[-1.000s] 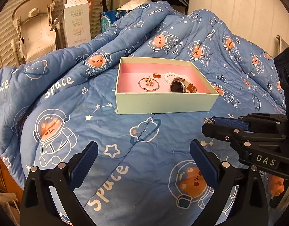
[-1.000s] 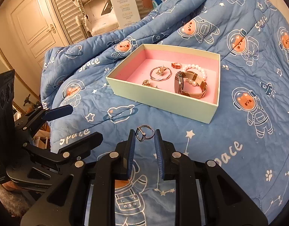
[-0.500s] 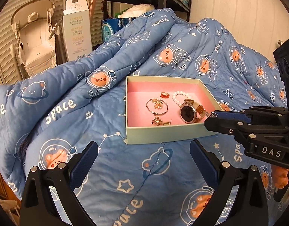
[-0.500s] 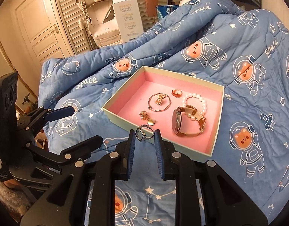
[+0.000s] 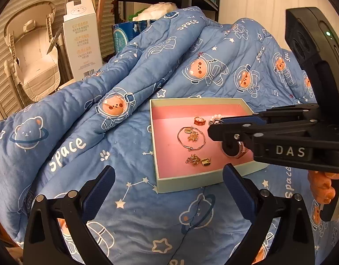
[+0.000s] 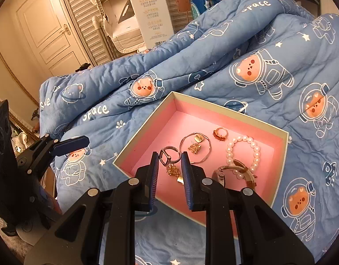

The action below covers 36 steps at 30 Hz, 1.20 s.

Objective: Organize jewelry
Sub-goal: 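Carry the silver ring in the right tool over the box, then open the right tool to drop the silver ring into the box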

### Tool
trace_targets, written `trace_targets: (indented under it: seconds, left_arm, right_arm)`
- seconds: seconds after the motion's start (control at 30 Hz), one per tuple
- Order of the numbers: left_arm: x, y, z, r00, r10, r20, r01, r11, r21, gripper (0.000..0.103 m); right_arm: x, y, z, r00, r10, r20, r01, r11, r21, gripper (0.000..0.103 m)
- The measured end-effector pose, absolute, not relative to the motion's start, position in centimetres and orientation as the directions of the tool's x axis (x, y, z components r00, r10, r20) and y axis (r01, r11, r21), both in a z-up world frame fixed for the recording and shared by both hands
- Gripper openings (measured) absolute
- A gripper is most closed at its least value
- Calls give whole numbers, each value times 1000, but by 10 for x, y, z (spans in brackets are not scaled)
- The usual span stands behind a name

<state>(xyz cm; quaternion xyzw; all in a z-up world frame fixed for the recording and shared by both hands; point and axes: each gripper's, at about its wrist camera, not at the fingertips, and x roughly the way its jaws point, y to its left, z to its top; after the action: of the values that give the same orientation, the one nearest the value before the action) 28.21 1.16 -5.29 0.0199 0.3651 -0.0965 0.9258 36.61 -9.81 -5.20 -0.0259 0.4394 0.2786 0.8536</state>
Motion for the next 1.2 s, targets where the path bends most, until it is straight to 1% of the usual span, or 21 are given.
trace_targets:
  seconds: [0.3,0.67,1.2]
  left_arm:
    - [294,14,-59,700,-166,-694,207,978,-25,96]
    - [295,20,-62,695,-178,-696,203,978,-48,96]
    - [292,24,-65,694,-186,-695,199,978,-62,96]
  right_arm:
    - [405,-68,-70,400,433,-808,-510,837,196,21]
    - [420,-38,-95,353,357,-865,-547,829,119,21]
    - [428,-28,-113,326,309,-893,-551,830,86,21]
